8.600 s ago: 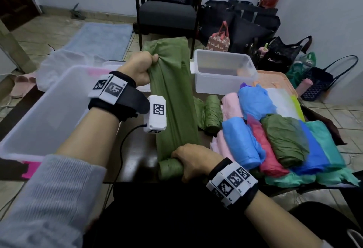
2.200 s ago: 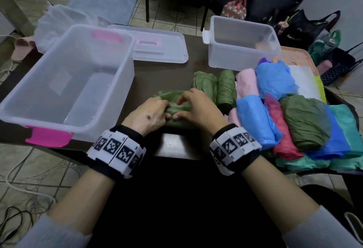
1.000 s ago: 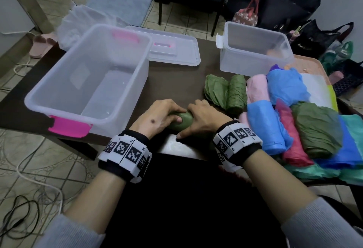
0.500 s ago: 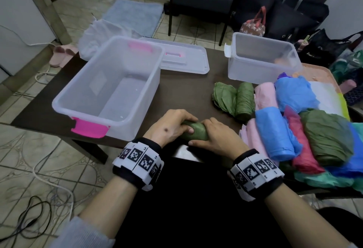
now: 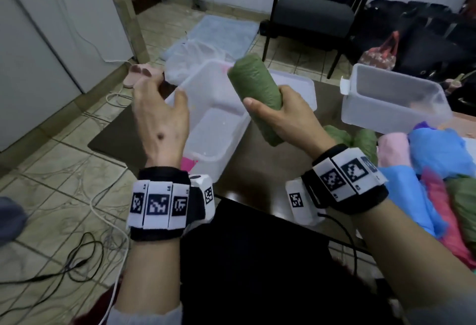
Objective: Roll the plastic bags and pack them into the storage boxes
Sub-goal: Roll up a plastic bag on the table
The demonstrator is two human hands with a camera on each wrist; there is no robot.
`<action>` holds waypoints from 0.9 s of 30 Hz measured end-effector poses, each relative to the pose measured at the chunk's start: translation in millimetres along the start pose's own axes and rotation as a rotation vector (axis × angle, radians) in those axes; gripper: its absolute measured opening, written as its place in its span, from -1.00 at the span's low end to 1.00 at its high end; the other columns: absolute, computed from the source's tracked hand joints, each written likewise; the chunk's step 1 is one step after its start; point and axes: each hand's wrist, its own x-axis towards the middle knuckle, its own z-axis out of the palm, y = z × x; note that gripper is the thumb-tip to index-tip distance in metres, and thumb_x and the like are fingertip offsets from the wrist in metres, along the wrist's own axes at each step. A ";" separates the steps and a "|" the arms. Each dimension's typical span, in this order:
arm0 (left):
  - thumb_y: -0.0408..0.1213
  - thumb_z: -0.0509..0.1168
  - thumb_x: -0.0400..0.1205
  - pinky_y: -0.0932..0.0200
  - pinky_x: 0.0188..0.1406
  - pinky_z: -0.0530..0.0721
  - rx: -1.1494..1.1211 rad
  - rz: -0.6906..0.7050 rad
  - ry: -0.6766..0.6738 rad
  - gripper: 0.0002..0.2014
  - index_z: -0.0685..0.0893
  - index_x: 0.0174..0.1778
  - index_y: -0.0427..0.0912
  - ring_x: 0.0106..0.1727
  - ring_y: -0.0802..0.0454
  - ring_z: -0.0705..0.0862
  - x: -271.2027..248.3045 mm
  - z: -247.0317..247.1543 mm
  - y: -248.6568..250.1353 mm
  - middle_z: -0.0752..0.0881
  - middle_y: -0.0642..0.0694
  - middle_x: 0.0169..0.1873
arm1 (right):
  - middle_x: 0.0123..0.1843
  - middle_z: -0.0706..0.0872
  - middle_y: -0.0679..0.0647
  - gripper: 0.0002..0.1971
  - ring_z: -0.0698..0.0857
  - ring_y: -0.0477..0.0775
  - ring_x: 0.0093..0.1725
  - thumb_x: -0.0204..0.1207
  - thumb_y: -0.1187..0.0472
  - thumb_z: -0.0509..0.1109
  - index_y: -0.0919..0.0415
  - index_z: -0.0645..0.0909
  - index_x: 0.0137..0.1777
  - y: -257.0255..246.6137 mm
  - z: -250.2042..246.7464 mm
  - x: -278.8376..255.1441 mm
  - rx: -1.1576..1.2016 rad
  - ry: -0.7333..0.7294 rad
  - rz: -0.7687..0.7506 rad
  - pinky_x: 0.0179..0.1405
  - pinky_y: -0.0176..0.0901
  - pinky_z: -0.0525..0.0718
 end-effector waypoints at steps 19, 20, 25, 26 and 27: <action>-0.16 0.02 0.76 0.52 -0.16 0.49 -0.447 -0.377 0.120 -0.67 0.68 0.08 -0.19 -0.06 0.25 0.60 -47.3 5.5 -71.0 0.67 0.14 -0.09 | 0.17 0.46 0.15 -0.37 0.55 0.18 0.11 0.43 -0.25 0.38 0.27 0.37 0.20 -30.6 95.9 15.2 -0.520 -0.129 -0.156 -0.08 -0.02 0.49; -0.17 0.03 0.77 0.52 -0.19 0.48 -0.453 -0.369 0.136 -0.69 0.67 0.08 -0.20 -0.06 0.25 0.59 -49.2 5.4 -70.2 0.66 0.12 -0.11 | 0.20 0.46 0.16 -0.37 0.54 0.18 0.15 0.44 -0.24 0.38 0.28 0.36 0.23 -30.0 94.3 14.1 -0.548 -0.175 -0.142 -0.05 -0.01 0.50; -0.12 0.05 0.74 0.65 -0.20 0.41 -0.450 -0.202 0.149 -0.66 0.66 0.05 -0.24 -0.17 0.43 0.57 -58.0 13.8 -65.5 0.63 0.29 -0.18 | 0.27 0.48 0.27 -0.30 0.53 0.27 0.24 0.43 -0.20 0.42 0.35 0.33 0.31 -13.6 99.7 12.1 -0.719 -0.300 -0.022 0.20 0.05 0.52; -0.08 0.03 0.72 0.65 -0.19 0.40 -0.449 -0.173 0.146 -0.64 0.67 0.06 -0.22 -0.16 0.48 0.59 -60.1 16.2 -65.6 0.64 0.31 -0.17 | 0.28 0.47 0.28 -0.28 0.52 0.28 0.26 0.42 -0.21 0.43 0.36 0.33 0.31 -10.3 102.7 12.6 -0.697 -0.294 0.011 0.25 0.07 0.53; -0.06 0.02 0.70 0.65 -0.18 0.40 -0.455 -0.155 0.144 -0.62 0.66 0.06 -0.22 -0.14 0.51 0.59 -61.9 18.2 -66.2 0.65 0.30 -0.17 | 0.29 0.46 0.29 -0.25 0.50 0.29 0.28 0.41 -0.23 0.43 0.36 0.32 0.32 -7.6 105.6 12.0 -0.676 -0.290 0.041 0.29 0.10 0.51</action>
